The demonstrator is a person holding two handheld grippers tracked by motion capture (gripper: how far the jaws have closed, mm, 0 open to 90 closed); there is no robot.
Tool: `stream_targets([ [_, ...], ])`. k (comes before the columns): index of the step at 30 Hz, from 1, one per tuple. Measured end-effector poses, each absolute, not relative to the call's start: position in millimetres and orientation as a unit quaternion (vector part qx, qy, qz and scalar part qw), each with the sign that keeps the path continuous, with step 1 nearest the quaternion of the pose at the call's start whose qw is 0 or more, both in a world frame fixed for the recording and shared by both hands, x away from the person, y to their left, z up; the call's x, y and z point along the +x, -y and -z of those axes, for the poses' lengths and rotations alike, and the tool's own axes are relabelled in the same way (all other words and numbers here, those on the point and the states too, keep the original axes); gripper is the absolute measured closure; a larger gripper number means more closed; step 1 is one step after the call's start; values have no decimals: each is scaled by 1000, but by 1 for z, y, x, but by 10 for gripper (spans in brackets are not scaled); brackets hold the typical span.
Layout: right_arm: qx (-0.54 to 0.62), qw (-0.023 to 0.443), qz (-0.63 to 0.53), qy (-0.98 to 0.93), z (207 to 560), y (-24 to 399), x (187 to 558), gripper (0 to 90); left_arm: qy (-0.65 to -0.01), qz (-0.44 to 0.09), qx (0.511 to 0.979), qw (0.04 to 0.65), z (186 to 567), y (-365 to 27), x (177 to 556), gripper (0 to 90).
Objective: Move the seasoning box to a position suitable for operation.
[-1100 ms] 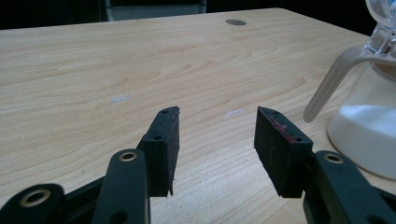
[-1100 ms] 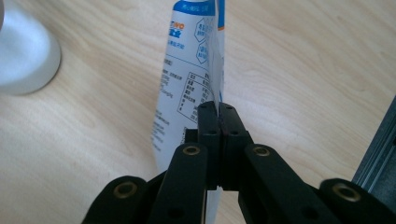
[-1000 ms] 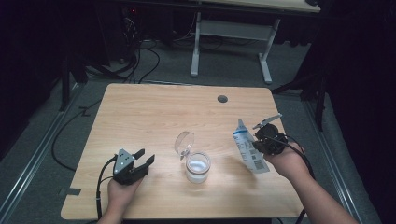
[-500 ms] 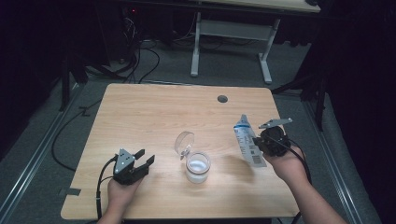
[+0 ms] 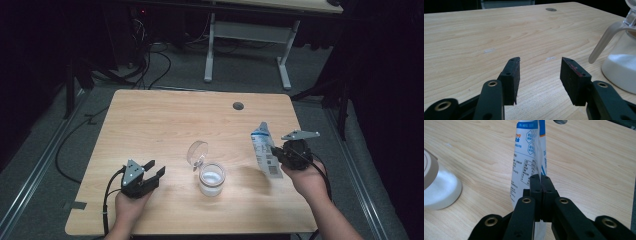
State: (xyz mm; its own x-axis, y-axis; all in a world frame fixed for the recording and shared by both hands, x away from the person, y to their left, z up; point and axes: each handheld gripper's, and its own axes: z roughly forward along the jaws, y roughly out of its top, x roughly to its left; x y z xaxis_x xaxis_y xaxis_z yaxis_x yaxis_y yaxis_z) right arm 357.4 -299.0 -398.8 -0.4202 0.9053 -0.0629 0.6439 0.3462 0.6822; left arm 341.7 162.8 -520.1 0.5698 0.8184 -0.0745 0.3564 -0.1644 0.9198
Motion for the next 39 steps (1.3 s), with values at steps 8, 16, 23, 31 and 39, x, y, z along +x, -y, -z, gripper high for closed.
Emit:
stream_targets([
  [8,494,230,-319,-776,402,302,353,900,-401,-229,730,503,521,-162,341,506],
  [16,489,245,-341,-764,409,304,350,900,-402,-229,730,502,521,-163,341,506],
  [23,482,262,-374,-748,415,307,345,900,-409,-229,729,499,522,-167,341,506],
  [31,466,287,-419,-724,424,307,336,900,-416,-234,729,492,522,-171,339,505],
  [39,463,300,-459,-696,444,311,332,900,-414,-239,729,490,520,-172,340,505],
])
